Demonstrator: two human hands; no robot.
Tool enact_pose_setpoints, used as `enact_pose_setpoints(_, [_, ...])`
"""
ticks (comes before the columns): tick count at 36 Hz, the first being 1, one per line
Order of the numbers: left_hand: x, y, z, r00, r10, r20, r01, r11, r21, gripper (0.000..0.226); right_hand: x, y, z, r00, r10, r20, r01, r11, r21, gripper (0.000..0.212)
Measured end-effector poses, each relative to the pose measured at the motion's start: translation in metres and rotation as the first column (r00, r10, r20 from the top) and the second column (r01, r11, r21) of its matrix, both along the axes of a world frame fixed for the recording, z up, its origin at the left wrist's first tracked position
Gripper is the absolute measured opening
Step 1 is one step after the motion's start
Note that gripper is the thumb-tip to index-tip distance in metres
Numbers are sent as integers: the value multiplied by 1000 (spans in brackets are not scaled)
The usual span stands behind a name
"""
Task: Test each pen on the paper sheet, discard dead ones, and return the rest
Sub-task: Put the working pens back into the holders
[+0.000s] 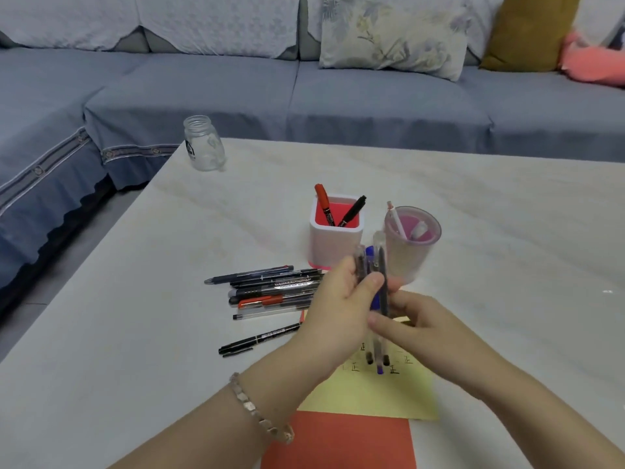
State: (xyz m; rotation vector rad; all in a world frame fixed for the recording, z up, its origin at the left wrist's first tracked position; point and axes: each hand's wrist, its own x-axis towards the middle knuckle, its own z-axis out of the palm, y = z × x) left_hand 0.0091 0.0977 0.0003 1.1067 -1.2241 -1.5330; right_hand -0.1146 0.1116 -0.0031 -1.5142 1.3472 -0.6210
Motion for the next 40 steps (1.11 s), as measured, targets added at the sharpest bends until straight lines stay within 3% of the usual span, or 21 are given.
enact_pose_setpoints(4, [-17,-8,11,995,-37,88,49,989,-141,25,-8,-14,20,993,-118,-2,115,976,-183,12])
enact_pose_setpoints(8, [-30,-20,26,996,-90,0,89,982,-166,28,-19,-26,32,979,-160,129,185,960,-210,10])
enact_pose_setpoints(14, [-34,-36,30,989,-146,-11,141,970,-198,25,-37,-41,35,990,-126,-66,99,943,-317,22])
enact_pose_setpoints(17, [-30,-40,25,993,-110,33,114,955,-275,37,-46,-49,41,975,-137,-177,31,866,-500,28])
enact_pose_setpoints(20, [-14,-45,10,977,20,212,51,945,-324,46,-54,-61,46,948,-268,-169,88,735,-673,20])
enact_pose_setpoints(22, [4,-46,-4,910,97,404,45,944,-327,46,-60,-71,44,938,-340,-71,189,671,-717,9])
enact_pose_setpoints(25, [35,-41,-28,695,162,700,129,930,-343,41,-61,-86,33,920,-390,27,304,671,-676,12])
enact_pose_setpoints(29, [68,-29,-52,402,148,903,234,938,-258,40,-54,-94,10,888,-424,-178,250,770,-587,29])
enact_pose_setpoints(32, [86,-22,-64,243,76,967,291,945,-147,48,-51,-95,-5,846,-444,-294,252,820,-514,25])
enact_pose_setpoints(37, [101,-16,-77,237,98,967,299,939,-168,52,-49,-93,-12,833,-515,-202,381,799,-465,16])
enact_pose_setpoints(40, [104,-16,-83,253,140,957,279,937,-211,43,-45,-83,-11,796,-567,-211,405,758,-511,24])
